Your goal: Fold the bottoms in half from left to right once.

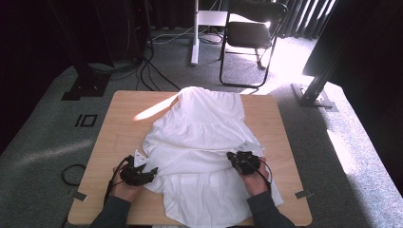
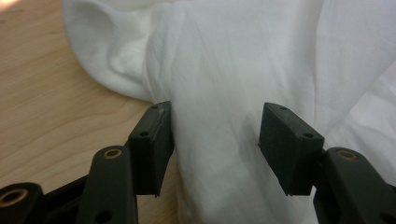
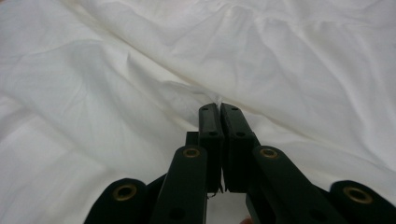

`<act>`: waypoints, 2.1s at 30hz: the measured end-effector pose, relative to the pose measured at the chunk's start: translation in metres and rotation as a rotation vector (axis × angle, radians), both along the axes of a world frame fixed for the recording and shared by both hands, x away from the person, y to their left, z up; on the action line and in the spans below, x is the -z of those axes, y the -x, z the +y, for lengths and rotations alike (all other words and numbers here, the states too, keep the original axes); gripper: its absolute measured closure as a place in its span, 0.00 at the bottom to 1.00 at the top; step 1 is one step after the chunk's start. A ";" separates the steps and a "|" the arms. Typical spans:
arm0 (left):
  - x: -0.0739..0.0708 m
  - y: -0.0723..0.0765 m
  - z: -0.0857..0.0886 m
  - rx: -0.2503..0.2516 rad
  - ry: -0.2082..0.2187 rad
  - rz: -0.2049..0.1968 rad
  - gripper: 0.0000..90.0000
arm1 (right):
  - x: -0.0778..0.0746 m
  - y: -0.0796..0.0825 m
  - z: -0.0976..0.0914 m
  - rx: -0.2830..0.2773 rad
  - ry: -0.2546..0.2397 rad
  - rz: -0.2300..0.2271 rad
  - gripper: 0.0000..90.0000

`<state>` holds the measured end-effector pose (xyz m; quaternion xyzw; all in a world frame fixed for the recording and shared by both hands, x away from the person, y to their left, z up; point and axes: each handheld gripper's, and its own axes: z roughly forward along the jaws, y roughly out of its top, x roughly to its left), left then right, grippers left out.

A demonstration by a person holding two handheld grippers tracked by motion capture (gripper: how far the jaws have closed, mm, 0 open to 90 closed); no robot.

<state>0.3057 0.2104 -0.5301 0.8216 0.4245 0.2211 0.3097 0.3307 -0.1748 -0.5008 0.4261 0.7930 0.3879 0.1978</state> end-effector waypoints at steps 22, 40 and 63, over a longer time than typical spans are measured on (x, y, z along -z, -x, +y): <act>-0.041 0.059 0.007 0.214 0.231 -0.039 0.84 | -0.009 0.141 -0.152 0.184 -0.082 -0.050 0.98; -0.010 -0.001 0.016 -0.035 0.095 -0.043 0.49 | 0.011 0.082 -0.147 0.172 -0.114 -0.011 0.55; 0.007 -0.099 0.020 -0.142 0.147 0.058 0.41 | 0.045 -0.071 -0.095 0.211 -0.019 0.073 0.51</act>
